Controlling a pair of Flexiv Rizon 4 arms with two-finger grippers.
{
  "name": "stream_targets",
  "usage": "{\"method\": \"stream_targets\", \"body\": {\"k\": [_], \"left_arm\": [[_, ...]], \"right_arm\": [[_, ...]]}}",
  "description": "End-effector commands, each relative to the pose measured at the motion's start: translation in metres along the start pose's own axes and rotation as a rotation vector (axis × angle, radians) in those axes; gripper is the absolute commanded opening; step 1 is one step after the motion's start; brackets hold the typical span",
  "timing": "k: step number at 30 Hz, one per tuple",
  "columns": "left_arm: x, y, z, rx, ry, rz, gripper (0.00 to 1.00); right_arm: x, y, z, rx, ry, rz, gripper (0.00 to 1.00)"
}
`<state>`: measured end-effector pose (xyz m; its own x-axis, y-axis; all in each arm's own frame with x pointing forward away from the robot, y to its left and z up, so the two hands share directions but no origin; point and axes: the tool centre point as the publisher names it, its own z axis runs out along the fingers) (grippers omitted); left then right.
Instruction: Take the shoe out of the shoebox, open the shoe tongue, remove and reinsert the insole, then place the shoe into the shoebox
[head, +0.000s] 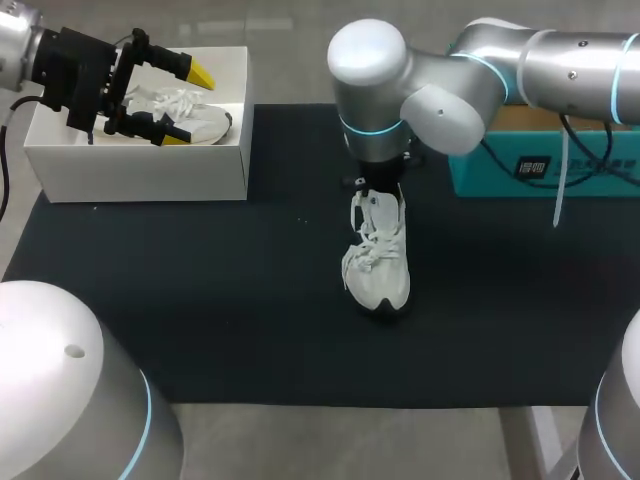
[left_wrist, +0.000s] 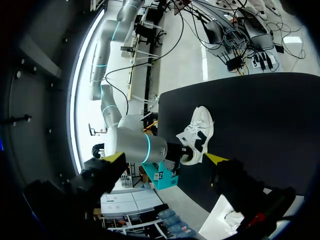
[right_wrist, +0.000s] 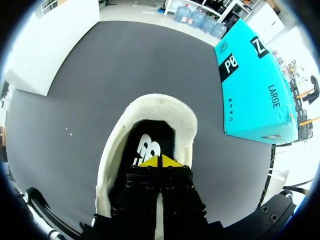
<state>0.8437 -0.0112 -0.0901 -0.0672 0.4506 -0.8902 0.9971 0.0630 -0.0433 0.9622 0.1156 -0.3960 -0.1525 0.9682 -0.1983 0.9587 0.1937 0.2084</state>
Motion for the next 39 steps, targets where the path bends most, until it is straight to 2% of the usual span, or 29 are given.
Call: {"method": "stream_targets", "body": {"k": [1,6,11,19,24,31,34,39], "left_arm": [[-0.001,0.001,0.000,0.003,0.005,0.000,1.00],[-0.001,0.001,0.000,0.003,0.005,0.000,1.00],[-0.001,0.001,0.000,0.003,0.005,0.000,1.00],[-0.001,0.001,0.000,0.003,0.005,0.000,1.00],[-0.001,0.001,0.000,0.003,0.005,0.000,1.00],[-0.001,0.001,0.000,0.003,0.005,0.000,1.00],[-0.001,0.001,0.000,0.003,0.005,0.000,1.00],[-0.001,0.001,0.000,0.003,0.005,0.000,1.00]], "right_arm": [[0.010,0.005,0.020,0.021,0.017,-0.011,0.00],[0.021,0.004,0.034,0.042,0.056,-0.026,0.00],[0.029,0.002,0.037,0.053,0.080,-0.027,0.00],[0.021,0.009,0.000,-0.015,0.090,0.004,0.00],[0.016,0.020,-0.012,-0.047,0.098,0.020,0.00],[0.014,0.028,0.000,-0.058,0.104,0.035,0.00],[0.015,0.026,0.014,-0.048,0.115,0.042,0.00],[0.019,0.021,0.034,0.009,0.141,0.054,0.00]]}}
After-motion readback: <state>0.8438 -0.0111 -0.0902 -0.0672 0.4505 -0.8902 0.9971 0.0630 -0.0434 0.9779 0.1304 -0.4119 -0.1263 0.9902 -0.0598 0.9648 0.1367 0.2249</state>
